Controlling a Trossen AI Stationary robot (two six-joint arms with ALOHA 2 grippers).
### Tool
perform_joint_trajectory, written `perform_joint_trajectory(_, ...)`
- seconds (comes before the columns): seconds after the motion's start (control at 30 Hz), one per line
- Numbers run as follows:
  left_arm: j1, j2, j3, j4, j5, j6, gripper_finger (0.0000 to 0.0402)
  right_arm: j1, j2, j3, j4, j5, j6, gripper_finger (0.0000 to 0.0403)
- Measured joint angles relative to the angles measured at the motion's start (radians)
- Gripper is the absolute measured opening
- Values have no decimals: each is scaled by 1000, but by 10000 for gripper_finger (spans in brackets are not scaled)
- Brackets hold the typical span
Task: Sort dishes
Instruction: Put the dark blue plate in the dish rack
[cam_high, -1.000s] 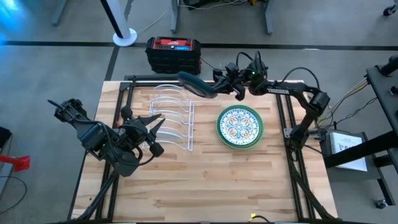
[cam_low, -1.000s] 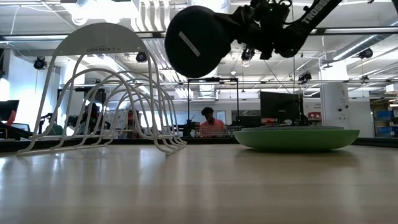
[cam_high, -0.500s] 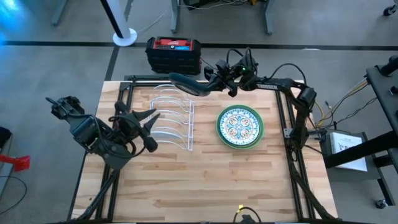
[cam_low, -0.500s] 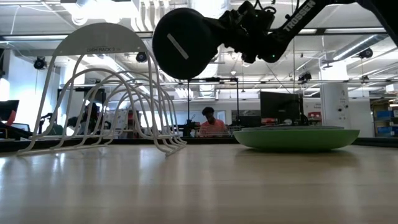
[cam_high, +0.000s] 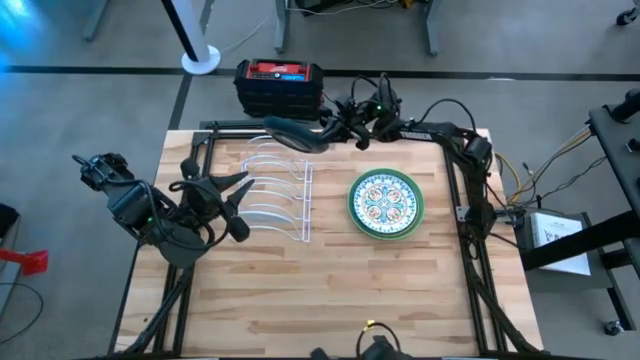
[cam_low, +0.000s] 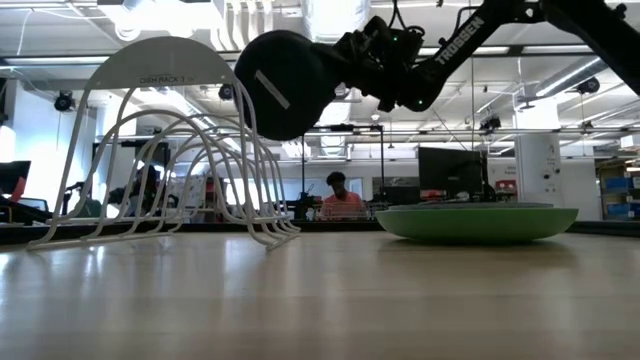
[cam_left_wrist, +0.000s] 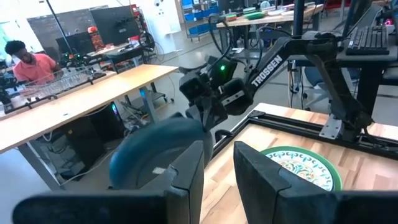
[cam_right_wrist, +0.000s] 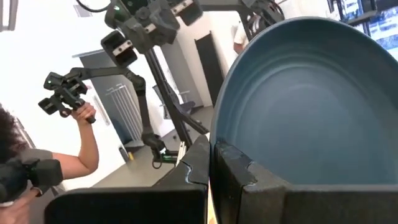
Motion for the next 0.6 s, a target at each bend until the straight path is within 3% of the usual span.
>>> perform_joint_trajectory(0.6,0,-4,0,0,-1,12,77,12,66,5,-32,-8,14,0)
